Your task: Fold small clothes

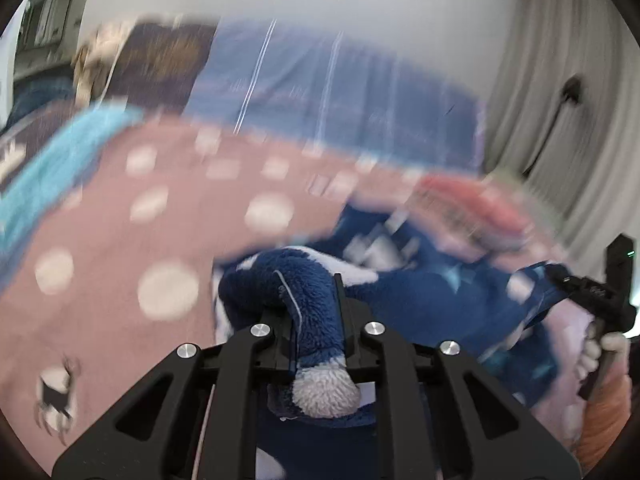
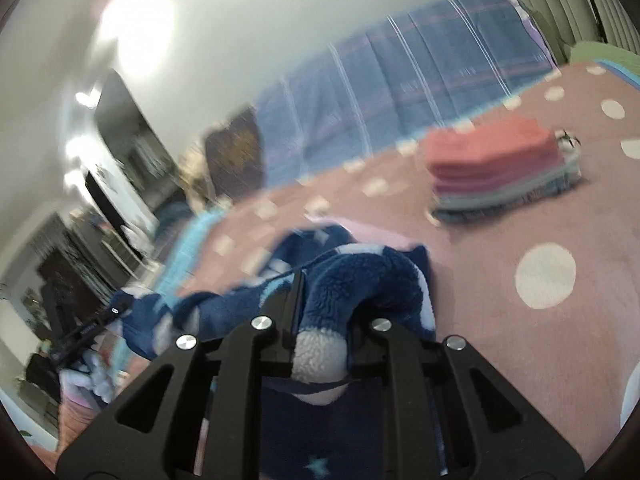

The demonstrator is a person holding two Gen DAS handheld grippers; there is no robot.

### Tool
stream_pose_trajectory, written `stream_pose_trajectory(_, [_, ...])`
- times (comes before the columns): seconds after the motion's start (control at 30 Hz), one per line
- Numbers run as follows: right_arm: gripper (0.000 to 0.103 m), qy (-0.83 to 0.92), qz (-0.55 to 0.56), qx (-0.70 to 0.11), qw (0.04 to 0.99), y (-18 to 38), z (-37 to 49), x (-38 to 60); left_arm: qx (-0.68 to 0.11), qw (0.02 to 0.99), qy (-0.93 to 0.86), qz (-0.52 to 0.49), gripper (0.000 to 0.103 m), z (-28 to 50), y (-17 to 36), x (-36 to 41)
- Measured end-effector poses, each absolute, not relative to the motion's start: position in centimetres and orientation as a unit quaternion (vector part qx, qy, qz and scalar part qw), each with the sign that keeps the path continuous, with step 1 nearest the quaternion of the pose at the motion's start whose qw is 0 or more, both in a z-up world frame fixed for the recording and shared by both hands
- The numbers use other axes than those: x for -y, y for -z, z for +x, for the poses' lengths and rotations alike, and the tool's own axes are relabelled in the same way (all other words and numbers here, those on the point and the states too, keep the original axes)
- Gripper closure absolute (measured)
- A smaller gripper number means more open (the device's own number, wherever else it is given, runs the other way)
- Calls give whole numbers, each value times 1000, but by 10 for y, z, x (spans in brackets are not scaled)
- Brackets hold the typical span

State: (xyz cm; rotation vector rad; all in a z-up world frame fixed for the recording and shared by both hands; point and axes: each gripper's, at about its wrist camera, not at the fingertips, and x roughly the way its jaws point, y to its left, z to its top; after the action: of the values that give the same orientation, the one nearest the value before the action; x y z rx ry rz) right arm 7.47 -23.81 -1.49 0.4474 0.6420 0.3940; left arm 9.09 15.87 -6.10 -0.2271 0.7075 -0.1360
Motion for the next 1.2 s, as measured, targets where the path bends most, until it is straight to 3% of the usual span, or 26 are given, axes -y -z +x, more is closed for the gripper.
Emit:
stream_pose_trajectory(0.1, [84, -146, 190, -385, 891, 70, 105, 229, -375, 920, 52, -104, 81, 104, 106, -158])
stream_pose_trajectory(0.2, [83, -140, 203, -399, 883, 99, 114, 231, -359, 927, 60, -93, 76, 95, 95, -161])
stream_pose_trajectory(0.37, [63, -152, 197, -396, 884, 70, 113, 242, -324, 940, 68, -81, 70, 82, 45, -168])
stream_pose_trajectory(0.5, [51, -149, 170, -348, 910, 26, 114, 243, -288, 951, 100, -50, 69, 96, 0, -151])
stream_pose_trajectory(0.63, [50, -129, 118, -322, 930, -3, 131, 229, -313, 945, 97, 6, 63, 108, -6, -129])
stream_pose_trajectory(0.8, [50, -216, 105, -357, 903, 11, 157, 194, -394, 917, 50, 27, 62, 104, 52, -147])
stream_pose_trajectory(0.87, [50, -234, 95, -371, 894, 22, 164, 178, -422, 906, 27, -12, 49, 97, 72, -173])
stream_pose_trajectory(0.97, [52, -251, 92, -395, 879, 39, 171, 160, -413, 910, 19, -42, 46, 78, 68, -196])
stream_pose_trajectory(1.2, [52, -273, 29, -419, 866, 67, 151, 134, -338, 941, -9, 1, 44, 72, 6, -193])
